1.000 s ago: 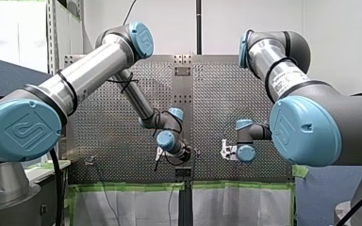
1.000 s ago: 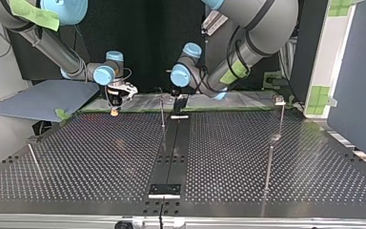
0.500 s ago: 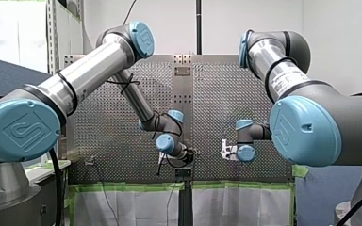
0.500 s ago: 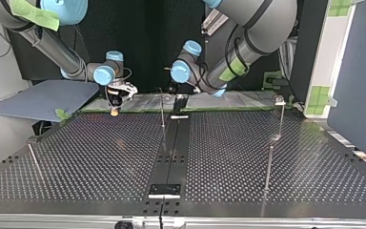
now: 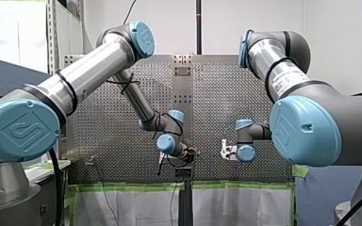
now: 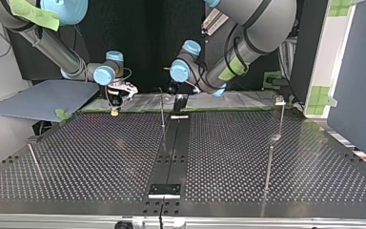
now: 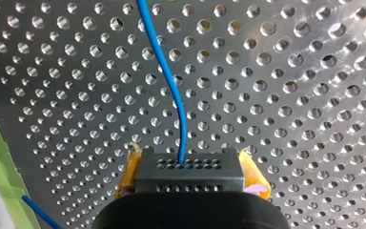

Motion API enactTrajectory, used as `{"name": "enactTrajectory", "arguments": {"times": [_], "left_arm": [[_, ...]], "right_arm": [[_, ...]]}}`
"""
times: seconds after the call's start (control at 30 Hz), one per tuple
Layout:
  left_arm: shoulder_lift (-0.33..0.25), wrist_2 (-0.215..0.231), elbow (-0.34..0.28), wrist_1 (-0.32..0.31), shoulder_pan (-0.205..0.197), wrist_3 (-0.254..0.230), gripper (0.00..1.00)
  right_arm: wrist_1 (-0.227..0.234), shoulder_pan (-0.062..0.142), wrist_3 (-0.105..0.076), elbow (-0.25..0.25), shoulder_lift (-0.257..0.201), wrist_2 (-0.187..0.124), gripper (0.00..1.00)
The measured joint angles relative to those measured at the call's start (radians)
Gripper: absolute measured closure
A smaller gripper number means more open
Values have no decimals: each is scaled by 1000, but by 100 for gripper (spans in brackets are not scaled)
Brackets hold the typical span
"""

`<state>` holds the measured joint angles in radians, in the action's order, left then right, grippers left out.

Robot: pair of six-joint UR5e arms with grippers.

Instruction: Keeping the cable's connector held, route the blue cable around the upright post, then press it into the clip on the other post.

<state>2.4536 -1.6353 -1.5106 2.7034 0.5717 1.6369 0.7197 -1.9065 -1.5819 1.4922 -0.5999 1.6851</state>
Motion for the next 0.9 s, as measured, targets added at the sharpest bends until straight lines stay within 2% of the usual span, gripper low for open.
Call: {"name": "enactTrajectory", "arguments": {"times": [0.17,0.37,0.7,0.8,0.9], "left_arm": [[-14,-26,-13,-8,17,-17,0],[-74,-79,-72,-65,59,-21,0],[-176,-180,-174,-167,156,59,0],[-204,-208,-203,-195,155,87,0],[-234,-231,-233,-225,135,117,0]], "right_arm": [[-4,0,-1,-2,0,-1,100],[-11,1,-1,-3,-1,-1,100],[-14,0,-1,-3,-1,-6,100],[-18,0,-4,-3,-1,-11,100],[-19,0,-6,-3,-1,-18,100]]}}
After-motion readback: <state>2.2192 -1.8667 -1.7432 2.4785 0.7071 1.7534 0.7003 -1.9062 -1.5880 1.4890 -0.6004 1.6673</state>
